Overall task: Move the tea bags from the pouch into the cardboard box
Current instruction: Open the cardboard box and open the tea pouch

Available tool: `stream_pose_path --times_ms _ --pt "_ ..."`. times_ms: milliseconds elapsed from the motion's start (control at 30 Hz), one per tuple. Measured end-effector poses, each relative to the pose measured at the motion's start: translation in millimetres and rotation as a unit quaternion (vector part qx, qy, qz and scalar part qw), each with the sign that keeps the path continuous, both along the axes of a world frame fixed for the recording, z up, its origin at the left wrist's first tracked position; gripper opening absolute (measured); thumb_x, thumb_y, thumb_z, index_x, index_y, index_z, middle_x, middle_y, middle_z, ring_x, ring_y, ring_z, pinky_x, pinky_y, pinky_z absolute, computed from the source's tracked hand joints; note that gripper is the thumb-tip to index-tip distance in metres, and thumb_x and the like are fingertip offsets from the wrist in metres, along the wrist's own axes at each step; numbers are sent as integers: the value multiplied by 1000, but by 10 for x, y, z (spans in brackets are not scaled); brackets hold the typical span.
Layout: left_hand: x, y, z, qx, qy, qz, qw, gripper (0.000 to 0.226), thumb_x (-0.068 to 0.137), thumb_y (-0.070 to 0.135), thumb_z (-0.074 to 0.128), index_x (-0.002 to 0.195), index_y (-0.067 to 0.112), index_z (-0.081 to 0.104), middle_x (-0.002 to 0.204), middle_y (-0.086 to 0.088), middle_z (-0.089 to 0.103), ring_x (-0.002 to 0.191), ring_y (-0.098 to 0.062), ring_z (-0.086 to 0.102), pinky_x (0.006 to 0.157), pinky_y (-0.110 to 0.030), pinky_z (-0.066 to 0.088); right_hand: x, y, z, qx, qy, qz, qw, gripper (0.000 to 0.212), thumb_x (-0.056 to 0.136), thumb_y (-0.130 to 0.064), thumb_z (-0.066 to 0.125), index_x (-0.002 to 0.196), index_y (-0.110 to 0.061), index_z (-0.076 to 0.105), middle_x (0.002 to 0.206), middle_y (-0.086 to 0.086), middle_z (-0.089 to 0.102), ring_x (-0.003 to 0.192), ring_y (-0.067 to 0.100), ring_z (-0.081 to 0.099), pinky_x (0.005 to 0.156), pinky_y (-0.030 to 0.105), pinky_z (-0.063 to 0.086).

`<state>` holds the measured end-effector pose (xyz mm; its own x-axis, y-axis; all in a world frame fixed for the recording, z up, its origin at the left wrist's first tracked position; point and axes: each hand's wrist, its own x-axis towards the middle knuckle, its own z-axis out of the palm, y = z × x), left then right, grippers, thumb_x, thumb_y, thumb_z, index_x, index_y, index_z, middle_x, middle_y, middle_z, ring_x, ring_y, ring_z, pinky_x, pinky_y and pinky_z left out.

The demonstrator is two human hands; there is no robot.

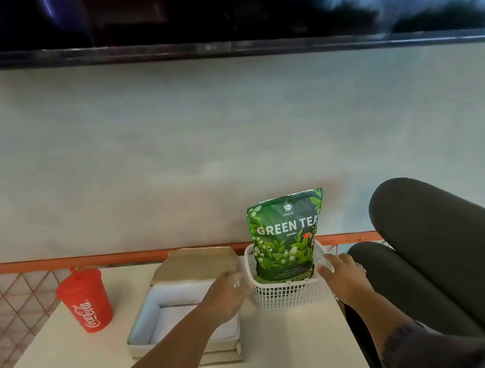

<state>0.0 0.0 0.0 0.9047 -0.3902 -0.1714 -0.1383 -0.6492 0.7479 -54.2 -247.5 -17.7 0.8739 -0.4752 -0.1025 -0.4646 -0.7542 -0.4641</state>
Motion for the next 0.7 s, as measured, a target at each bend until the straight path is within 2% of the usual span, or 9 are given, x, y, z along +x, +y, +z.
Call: stream_pose_path --times_ms 100,200,267,333,400,500,567,633,700 --pt "137 -245 -144 -41 57 16 997 37 96 31 43 129 15 51 131 3 48 115 -12 46 97 -29 38 154 -130 -163 33 0 -18 999 53 96 -45 35 144 -25 26 148 10 25 133 36 29 106 48 35" --pt "249 -453 -322 -99 119 75 985 48 95 36 44 140 17 39 143 -3 42 127 -20 42 106 -37 35 335 -244 -336 76 -11 -20 997 54 95 -38 41 145 -24 23 145 10 28 125 33 42 94 46 49" --pt "340 -571 -471 -98 125 91 983 52 95 38 43 143 21 31 144 -3 41 126 -21 44 104 -36 36 448 -319 -407 91 -23 -23 995 57 95 -34 43 146 -23 20 142 11 31 120 31 48 84 42 55" --pt "412 -674 -561 -82 113 102 985 52 97 33 41 144 22 24 139 -3 46 114 -18 51 89 -26 38 545 -388 -483 94 -21 -28 995 58 95 -30 45 146 -20 19 141 12 33 118 31 49 80 38 56" --pt "489 -767 -636 -92 96 121 984 52 96 25 42 144 21 22 131 -6 52 98 -16 54 78 -26 43 616 -441 -579 108 -21 -39 993 60 94 -26 49 146 -18 19 139 13 35 118 31 50 79 38 56" --pt "601 -862 -757 -107 104 143 978 58 97 20 42 147 24 13 138 -8 45 94 -14 49 67 -19 43 698 -514 -767 139 -28 -56 988 65 92 -19 53 146 -17 17 138 13 40 114 31 54 74 38 58" --pt "621 -893 -820 -110 109 158 975 60 97 18 40 148 28 10 141 -8 42 95 -14 50 58 -16 43 724 -526 -849 154 -33 -63 986 66 94 -15 50 148 -17 12 137 15 42 110 29 56 62 29 56" --pt "632 -906 -894 -103 91 179 974 58 96 17 40 147 28 14 138 -10 44 103 -20 55 71 -28 53 734 -522 -893 140 -27 -70 987 65 95 -12 46 149 -19 9 134 15 41 104 27 57 53 21 48" --pt "641 -897 -929 -91 82 194 973 58 94 17 42 147 26 20 134 -11 48 109 -26 56 85 -37 53 720 -510 -899 115 -14 -86 990 63 95 -10 44 148 -18 12 129 16 39 96 24 55 52 19 43"
